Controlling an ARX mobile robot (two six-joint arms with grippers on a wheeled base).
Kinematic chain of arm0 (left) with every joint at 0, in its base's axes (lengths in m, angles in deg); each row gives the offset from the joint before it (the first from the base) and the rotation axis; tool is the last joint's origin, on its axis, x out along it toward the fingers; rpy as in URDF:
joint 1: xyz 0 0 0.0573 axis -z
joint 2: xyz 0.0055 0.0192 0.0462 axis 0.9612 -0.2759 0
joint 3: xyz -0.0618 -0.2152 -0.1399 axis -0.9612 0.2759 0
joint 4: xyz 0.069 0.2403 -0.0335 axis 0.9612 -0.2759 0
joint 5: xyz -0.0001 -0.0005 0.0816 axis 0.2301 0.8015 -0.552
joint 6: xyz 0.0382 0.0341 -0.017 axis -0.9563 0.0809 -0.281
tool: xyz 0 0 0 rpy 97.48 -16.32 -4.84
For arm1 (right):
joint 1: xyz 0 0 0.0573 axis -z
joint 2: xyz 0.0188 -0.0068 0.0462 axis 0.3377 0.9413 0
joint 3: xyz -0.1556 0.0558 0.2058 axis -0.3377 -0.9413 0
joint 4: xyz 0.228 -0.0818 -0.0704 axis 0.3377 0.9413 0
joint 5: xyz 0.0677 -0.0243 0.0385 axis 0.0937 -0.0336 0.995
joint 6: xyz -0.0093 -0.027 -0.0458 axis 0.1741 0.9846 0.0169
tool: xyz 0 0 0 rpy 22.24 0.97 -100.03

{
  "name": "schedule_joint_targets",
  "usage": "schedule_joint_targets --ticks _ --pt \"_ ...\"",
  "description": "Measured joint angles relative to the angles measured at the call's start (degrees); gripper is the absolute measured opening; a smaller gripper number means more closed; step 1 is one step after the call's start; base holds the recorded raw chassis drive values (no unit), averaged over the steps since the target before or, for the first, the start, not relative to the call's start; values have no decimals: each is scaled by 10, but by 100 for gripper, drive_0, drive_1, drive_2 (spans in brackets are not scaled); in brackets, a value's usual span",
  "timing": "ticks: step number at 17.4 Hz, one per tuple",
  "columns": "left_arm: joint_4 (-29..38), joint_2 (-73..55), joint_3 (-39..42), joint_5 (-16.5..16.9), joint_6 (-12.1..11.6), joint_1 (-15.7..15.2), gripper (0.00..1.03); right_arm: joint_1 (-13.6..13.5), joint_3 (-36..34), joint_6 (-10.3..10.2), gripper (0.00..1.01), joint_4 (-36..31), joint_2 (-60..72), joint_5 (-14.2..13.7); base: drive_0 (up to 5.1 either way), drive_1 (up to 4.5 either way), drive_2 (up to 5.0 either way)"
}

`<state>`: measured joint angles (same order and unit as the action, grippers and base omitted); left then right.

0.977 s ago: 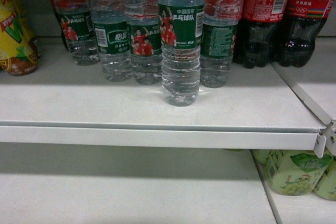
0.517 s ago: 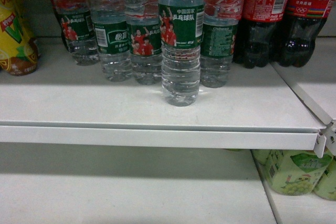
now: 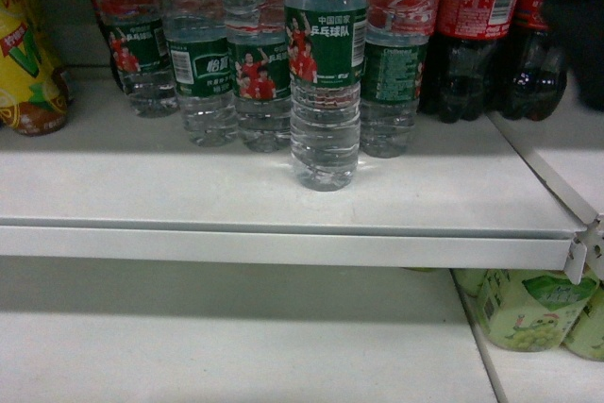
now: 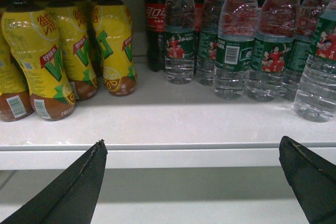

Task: Move water from second to third shelf

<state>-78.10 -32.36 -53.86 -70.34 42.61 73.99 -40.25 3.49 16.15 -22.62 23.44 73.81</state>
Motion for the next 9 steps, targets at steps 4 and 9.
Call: schedule_joint_targets --ticks 4,9 --pt "0 0 0 0 0 0 98 -81 78 13 98 19 122 -7 0 0 0" --pt "0 0 0 0 0 0 98 -111 183 -5 98 56 200 -9 0 0 0"
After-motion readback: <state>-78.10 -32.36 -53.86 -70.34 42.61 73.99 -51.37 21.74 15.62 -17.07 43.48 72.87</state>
